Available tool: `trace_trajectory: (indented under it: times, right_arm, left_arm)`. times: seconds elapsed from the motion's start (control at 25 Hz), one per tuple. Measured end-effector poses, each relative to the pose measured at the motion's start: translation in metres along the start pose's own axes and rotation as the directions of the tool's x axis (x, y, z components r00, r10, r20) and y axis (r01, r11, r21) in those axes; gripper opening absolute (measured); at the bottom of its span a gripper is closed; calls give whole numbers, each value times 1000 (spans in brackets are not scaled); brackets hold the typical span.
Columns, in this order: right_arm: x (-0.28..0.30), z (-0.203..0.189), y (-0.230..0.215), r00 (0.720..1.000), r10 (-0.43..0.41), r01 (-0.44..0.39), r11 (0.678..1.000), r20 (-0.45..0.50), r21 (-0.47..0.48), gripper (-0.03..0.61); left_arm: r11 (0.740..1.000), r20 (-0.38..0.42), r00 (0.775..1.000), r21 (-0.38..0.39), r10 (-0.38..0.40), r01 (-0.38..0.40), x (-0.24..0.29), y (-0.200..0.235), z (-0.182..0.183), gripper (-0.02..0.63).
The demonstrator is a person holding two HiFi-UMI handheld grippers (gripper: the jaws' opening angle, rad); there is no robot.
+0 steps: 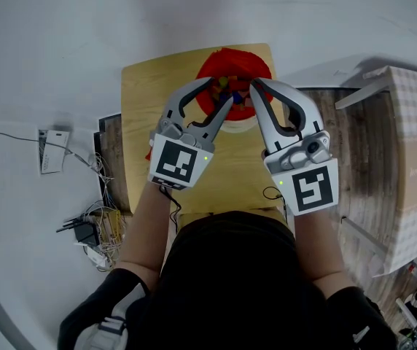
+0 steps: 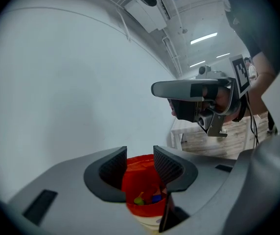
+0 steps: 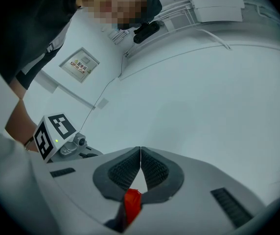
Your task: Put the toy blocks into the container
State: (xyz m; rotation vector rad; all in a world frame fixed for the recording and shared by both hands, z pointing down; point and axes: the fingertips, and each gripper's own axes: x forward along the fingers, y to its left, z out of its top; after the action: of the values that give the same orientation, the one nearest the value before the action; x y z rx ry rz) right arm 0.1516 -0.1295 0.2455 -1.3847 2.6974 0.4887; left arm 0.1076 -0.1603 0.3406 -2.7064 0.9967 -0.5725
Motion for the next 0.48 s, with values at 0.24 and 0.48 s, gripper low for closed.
trace_trajectory:
  times: [0.24, 0.48]
  right_arm:
    - [0, 2, 2, 1000, -2, 2, 1000, -2, -2, 28]
    - [-3, 3, 4, 1000, 0, 0, 1000, -7, -12, 28]
  left_arm:
    - [1000, 28, 1000, -2, 4, -4, -3, 0, 1, 175]
    - [1000, 77, 997, 10, 9, -10, -11, -4, 10, 11]
